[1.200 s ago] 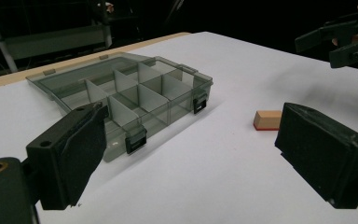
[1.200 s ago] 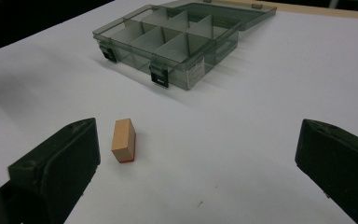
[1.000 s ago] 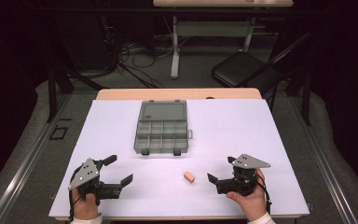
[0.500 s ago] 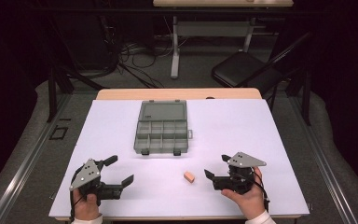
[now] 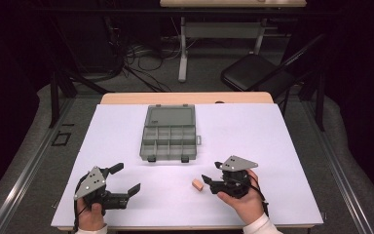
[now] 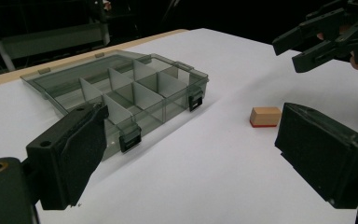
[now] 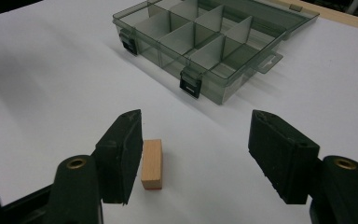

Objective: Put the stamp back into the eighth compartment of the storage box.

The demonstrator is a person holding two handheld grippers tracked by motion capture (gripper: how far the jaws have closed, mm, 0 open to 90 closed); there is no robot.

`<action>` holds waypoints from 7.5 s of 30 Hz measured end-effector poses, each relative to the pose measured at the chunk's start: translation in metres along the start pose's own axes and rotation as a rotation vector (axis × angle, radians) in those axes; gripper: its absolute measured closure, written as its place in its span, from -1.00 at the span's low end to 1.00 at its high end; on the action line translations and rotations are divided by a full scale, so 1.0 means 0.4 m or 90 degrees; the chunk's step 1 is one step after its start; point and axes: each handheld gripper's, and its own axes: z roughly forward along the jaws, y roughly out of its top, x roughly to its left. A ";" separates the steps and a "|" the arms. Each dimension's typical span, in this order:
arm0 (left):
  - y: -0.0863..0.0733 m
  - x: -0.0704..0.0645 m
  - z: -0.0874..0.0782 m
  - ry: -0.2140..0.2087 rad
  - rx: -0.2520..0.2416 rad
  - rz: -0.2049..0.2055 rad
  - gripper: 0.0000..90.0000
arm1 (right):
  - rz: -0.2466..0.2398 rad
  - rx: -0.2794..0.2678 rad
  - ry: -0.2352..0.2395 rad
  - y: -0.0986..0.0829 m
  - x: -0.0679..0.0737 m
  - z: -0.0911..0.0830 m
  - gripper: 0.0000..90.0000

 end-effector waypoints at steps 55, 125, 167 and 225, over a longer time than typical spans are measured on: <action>-0.002 0.002 0.003 -0.012 0.005 -0.010 -0.80 | 0.025 0.036 0.010 -0.070 0.050 0.106 0.02; -0.005 0.006 0.005 -0.017 0.009 -0.017 -0.80 | -0.014 0.076 0.000 -0.094 0.074 0.137 0.68; -0.006 0.007 0.006 -0.016 0.011 -0.023 -0.80 | 0.008 0.021 -0.001 -0.057 0.042 0.078 0.68; -0.008 0.007 0.008 -0.017 0.012 -0.023 -0.80 | -0.018 0.027 0.008 0.147 -0.030 0.116 0.68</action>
